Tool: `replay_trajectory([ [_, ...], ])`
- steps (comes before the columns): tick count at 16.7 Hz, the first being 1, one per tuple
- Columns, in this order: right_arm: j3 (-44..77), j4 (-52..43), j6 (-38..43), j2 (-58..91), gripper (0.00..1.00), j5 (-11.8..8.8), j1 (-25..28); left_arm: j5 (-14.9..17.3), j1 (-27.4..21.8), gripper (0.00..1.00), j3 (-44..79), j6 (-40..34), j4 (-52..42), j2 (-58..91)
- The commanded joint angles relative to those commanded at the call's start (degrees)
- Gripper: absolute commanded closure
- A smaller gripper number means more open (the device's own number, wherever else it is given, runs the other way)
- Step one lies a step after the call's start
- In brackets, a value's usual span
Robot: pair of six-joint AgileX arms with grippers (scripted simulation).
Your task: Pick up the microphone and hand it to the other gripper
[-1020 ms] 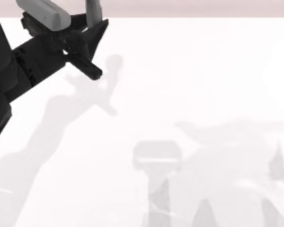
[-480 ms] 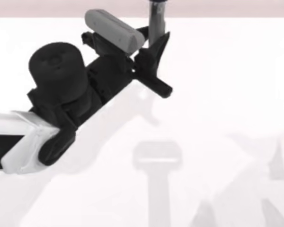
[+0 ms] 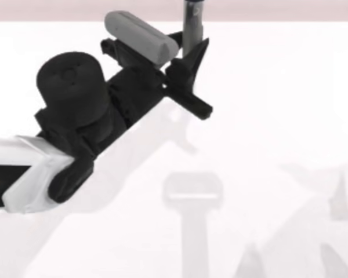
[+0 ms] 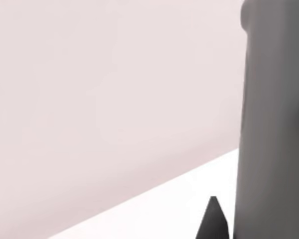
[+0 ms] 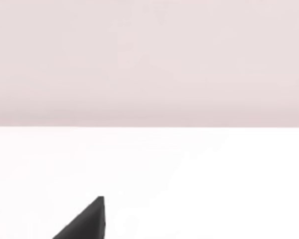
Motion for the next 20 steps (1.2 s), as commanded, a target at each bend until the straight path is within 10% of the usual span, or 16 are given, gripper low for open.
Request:
replay_trajectory([
  [7,3.2,2.8,0.2,6.2,0.00,-4.2,2.0,0.0,0.0,1.00,0.0,0.0,0.0,0.0],
  [20,34.1,30.3,2.0,61.2,0.00,-34.1,14.0,0.0,0.0,1.00,0.0,0.0,0.0,0.0],
])
